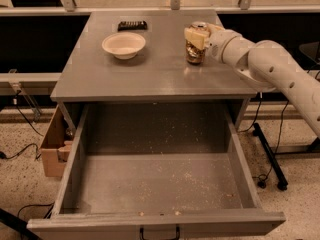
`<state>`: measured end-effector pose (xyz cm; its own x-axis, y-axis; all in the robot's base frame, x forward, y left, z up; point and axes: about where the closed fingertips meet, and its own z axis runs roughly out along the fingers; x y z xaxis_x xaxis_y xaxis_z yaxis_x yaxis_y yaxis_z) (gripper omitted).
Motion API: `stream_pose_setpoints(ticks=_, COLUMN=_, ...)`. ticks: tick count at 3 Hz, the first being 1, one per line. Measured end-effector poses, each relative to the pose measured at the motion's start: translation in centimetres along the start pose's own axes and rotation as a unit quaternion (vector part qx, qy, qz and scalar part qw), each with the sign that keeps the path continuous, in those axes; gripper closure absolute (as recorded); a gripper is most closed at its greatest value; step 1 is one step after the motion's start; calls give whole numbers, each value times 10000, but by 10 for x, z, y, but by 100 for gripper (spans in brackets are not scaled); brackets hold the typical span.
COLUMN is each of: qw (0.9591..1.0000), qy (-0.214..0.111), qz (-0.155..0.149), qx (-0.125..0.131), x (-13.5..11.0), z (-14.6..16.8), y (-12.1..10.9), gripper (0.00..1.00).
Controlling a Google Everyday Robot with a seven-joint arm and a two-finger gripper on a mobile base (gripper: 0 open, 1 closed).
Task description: Pick orange can from top drawer and place on counter
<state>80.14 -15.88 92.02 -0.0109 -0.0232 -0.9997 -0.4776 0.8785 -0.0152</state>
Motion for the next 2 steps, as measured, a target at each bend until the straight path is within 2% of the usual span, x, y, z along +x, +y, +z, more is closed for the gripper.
stream_pose_setpoints(ticks=1, qw=10000, qy=0, qz=1, qx=-4, x=0, z=0, y=1, gripper=0)
stream_pose_setpoints(ticks=2, qw=10000, qy=5, qz=-10, qx=-18, x=-1, z=0, y=0, gripper=0)
